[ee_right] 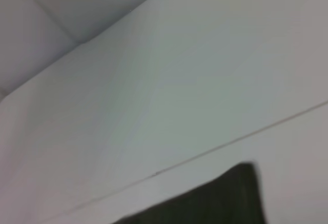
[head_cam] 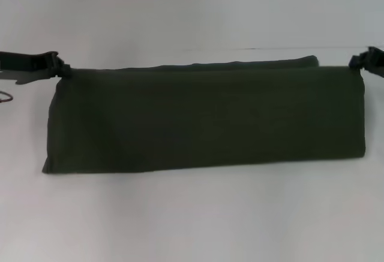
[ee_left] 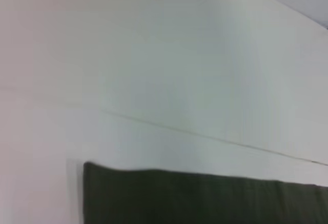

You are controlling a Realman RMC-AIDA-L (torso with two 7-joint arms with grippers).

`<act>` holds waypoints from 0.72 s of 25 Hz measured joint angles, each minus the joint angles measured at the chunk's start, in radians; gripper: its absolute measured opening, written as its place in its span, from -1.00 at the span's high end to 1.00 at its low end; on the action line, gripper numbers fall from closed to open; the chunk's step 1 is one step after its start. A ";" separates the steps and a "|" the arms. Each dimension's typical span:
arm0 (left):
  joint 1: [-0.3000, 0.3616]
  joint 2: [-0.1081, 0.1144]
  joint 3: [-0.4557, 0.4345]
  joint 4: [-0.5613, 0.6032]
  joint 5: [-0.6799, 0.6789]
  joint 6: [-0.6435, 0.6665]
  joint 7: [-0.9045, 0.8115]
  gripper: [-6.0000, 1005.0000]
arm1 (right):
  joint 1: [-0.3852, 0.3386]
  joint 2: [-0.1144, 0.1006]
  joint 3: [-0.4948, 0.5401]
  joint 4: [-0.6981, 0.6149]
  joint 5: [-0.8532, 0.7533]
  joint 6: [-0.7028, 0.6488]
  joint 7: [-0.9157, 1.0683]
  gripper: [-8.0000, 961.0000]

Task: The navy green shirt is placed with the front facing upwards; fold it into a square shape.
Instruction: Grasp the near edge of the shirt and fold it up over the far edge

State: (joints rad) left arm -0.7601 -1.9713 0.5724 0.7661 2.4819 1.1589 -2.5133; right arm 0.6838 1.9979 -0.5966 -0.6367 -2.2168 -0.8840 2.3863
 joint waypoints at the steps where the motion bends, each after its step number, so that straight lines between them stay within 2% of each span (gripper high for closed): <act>1: -0.006 0.000 0.002 -0.010 0.001 -0.011 0.000 0.99 | 0.010 0.005 -0.013 0.002 -0.001 0.030 0.003 0.94; 5: -0.032 0.001 0.016 -0.053 0.004 -0.073 -0.005 0.99 | 0.052 0.010 -0.085 0.006 -0.002 0.116 0.009 0.94; 9: -0.047 0.003 0.020 -0.076 0.005 -0.121 -0.011 0.99 | 0.093 0.006 -0.138 0.031 -0.002 0.185 0.025 0.94; 13: -0.052 0.006 0.021 -0.096 0.006 -0.164 -0.029 0.99 | 0.119 -0.002 -0.159 0.072 -0.003 0.244 0.027 0.94; 18: -0.046 0.005 0.026 -0.098 0.006 -0.209 -0.049 0.99 | 0.128 0.002 -0.163 0.081 -0.003 0.293 0.024 0.94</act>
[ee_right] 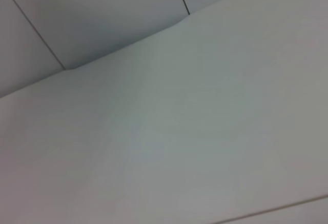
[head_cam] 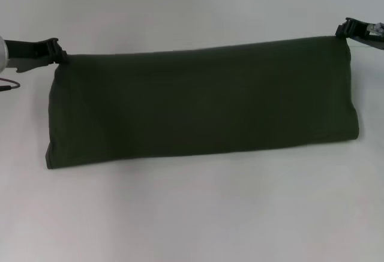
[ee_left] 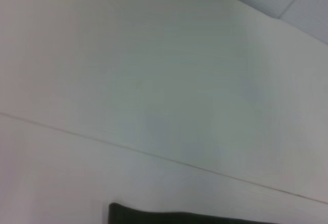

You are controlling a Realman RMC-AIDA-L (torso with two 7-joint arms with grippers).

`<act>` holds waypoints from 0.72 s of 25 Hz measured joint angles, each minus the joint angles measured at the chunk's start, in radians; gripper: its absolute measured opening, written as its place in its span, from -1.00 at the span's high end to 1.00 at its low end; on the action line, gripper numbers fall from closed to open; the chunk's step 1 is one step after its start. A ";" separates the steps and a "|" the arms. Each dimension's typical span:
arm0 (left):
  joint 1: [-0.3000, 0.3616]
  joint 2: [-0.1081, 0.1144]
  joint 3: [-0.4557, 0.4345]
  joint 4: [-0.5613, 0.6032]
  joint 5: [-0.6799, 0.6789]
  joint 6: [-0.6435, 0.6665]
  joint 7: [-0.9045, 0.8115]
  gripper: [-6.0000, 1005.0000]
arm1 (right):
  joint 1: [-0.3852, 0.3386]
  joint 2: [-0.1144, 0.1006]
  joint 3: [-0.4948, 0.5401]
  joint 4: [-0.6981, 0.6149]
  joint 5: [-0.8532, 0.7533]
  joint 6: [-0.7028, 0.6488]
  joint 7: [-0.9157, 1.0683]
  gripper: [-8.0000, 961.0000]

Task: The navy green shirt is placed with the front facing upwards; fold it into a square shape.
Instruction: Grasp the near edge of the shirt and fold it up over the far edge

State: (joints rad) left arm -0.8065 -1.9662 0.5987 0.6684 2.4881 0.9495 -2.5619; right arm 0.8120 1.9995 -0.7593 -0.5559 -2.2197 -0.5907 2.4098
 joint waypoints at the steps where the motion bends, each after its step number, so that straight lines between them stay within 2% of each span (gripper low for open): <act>1: 0.000 0.000 0.000 0.000 0.000 0.000 0.000 0.99 | 0.000 0.000 0.000 0.000 0.000 0.004 0.000 0.94; 11: -0.009 -0.004 0.003 0.000 0.000 -0.031 0.000 0.99 | 0.016 0.004 -0.028 0.008 0.000 0.046 0.001 0.94; 18: -0.010 -0.011 0.003 -0.001 0.000 -0.054 -0.002 0.99 | 0.039 -0.004 -0.052 0.042 0.000 0.075 0.003 0.94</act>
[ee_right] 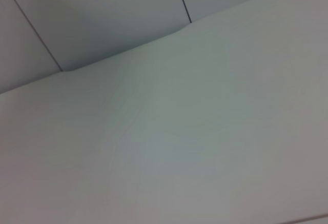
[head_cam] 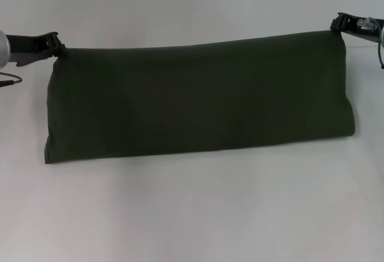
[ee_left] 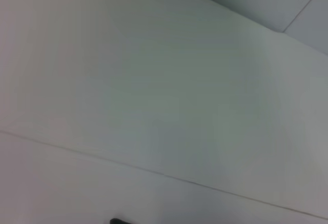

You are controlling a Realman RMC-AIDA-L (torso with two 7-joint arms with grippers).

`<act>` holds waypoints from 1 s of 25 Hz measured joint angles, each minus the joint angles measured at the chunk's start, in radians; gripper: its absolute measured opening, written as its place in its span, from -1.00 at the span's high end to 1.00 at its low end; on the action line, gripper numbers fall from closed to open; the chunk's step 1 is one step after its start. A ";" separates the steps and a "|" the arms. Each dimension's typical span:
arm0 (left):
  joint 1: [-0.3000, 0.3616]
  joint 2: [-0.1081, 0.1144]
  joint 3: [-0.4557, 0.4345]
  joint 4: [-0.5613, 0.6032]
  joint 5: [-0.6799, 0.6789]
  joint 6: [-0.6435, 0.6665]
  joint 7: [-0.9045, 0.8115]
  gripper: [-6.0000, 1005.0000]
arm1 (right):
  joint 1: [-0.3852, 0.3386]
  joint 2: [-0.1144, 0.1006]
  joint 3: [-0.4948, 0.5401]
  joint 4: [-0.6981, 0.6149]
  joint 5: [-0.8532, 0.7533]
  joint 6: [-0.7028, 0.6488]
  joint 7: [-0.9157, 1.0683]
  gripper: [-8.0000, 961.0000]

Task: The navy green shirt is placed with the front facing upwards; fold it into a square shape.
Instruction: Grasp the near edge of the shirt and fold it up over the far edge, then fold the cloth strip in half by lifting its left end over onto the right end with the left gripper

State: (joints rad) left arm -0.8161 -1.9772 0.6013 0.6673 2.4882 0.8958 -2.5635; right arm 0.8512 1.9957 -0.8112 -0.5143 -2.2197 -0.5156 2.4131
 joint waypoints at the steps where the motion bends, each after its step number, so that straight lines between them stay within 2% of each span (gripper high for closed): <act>1: 0.000 -0.001 0.000 0.000 0.000 -0.003 0.000 0.99 | 0.002 0.000 0.000 0.000 0.000 0.000 0.000 0.94; 19: -0.001 -0.015 0.013 0.011 -0.003 -0.039 -0.018 0.98 | 0.044 -0.009 -0.001 0.012 -0.051 0.000 0.000 0.94; 21: -0.001 -0.016 0.012 0.009 -0.005 -0.047 -0.033 0.96 | 0.051 -0.012 -0.002 0.012 -0.068 -0.003 0.000 0.87; 25: -0.001 -0.022 0.009 0.004 -0.007 -0.077 -0.071 0.73 | 0.063 -0.018 0.000 0.013 -0.089 0.000 0.000 0.73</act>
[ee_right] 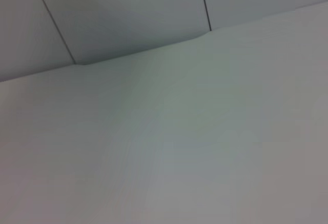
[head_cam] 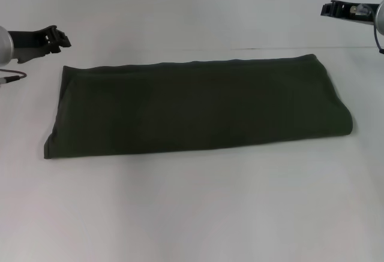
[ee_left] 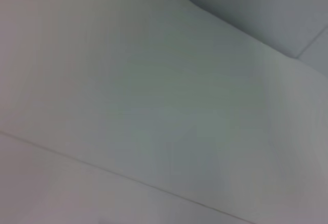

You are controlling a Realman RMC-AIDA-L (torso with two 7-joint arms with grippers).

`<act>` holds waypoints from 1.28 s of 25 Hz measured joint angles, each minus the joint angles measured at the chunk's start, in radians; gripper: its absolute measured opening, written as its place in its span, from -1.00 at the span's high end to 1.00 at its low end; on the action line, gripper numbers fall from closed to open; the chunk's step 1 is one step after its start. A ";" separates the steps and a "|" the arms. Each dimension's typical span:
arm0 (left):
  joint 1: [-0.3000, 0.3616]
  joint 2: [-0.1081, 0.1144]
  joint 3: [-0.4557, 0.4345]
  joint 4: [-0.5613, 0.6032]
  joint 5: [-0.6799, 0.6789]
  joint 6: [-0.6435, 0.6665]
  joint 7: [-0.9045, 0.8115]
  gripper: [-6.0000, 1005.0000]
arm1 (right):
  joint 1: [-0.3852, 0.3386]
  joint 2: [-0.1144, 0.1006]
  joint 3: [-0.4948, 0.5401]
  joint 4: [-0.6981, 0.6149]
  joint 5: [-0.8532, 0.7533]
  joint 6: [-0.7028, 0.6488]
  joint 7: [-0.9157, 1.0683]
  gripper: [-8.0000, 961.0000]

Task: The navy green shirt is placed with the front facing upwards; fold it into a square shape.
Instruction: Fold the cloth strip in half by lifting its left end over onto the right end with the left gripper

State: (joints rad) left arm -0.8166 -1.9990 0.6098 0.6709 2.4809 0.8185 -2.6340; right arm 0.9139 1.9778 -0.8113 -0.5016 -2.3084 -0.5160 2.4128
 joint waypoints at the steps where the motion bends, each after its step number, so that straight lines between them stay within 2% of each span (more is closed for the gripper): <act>1: 0.000 -0.003 0.000 0.001 -0.001 -0.005 -0.003 0.67 | -0.001 -0.002 0.002 -0.001 0.000 -0.001 0.000 0.68; 5: 0.007 -0.009 -0.003 0.010 -0.018 -0.006 -0.004 0.48 | -0.022 -0.012 0.025 -0.024 0.009 -0.047 0.001 0.50; 7: 0.018 -0.008 -0.004 0.015 -0.051 0.000 -0.003 0.39 | -0.044 -0.018 0.060 -0.049 0.023 -0.123 -0.001 0.40; 9: 0.052 -0.001 -0.004 0.023 -0.145 0.036 0.024 0.31 | -0.089 -0.022 0.102 -0.086 0.071 -0.226 -0.011 0.31; 10: 0.074 0.003 -0.004 0.026 -0.209 0.070 0.053 0.26 | -0.115 -0.023 0.113 -0.102 0.103 -0.272 -0.019 0.27; 11: 0.092 0.006 -0.004 0.028 -0.256 0.099 0.074 0.22 | -0.177 -0.023 0.130 -0.129 0.188 -0.367 -0.045 0.16; 12: 0.121 0.010 -0.008 0.030 -0.325 0.149 0.107 0.18 | -0.209 -0.023 0.136 -0.139 0.239 -0.416 -0.063 0.05; 13: 0.146 0.012 -0.014 0.032 -0.380 0.198 0.135 0.13 | -0.209 -0.023 0.136 -0.139 0.239 -0.416 -0.063 -0.06; 14: 0.171 0.012 -0.029 0.034 -0.424 0.249 0.154 0.13 | -0.277 -0.024 0.151 -0.143 0.341 -0.508 -0.106 -0.16; 15: 0.187 0.012 -0.046 0.034 -0.446 0.291 0.165 0.13 | -0.277 -0.024 0.151 -0.143 0.341 -0.508 -0.106 -0.22; 17: 0.229 0.009 -0.110 0.032 -0.472 0.401 0.180 0.12 | -0.342 -0.024 0.171 -0.136 0.425 -0.601 -0.152 -0.33; 18: 0.229 0.009 -0.110 0.032 -0.472 0.401 0.180 0.12 | -0.377 -0.023 0.186 -0.130 0.463 -0.648 -0.178 -0.39; 19: 0.283 -0.003 -0.184 0.026 -0.477 0.509 0.178 0.12 | -0.404 -0.022 0.198 -0.125 0.489 -0.680 -0.197 -0.45; 21: 0.312 -0.009 -0.214 0.018 -0.478 0.551 0.172 0.12 | -0.450 -0.016 0.219 -0.118 0.524 -0.732 -0.224 -0.56; 26: 0.386 -0.031 -0.266 -0.021 -0.473 0.629 0.124 0.11 | -0.515 -0.011 0.265 -0.106 0.548 -0.800 -0.259 -0.56; 29: 0.413 -0.052 -0.273 -0.024 -0.477 0.616 0.101 0.09 | -0.521 -0.015 0.267 -0.102 0.544 -0.805 -0.268 -0.56; 32: 0.423 -0.060 -0.273 -0.028 -0.473 0.607 0.098 0.07 | -0.515 -0.019 0.268 -0.086 0.543 -0.806 -0.285 -0.56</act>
State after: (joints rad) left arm -0.3939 -2.0594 0.3372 0.6426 2.0078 1.4257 -2.5358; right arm 0.3992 1.9585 -0.5437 -0.5872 -1.7649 -1.3217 2.1276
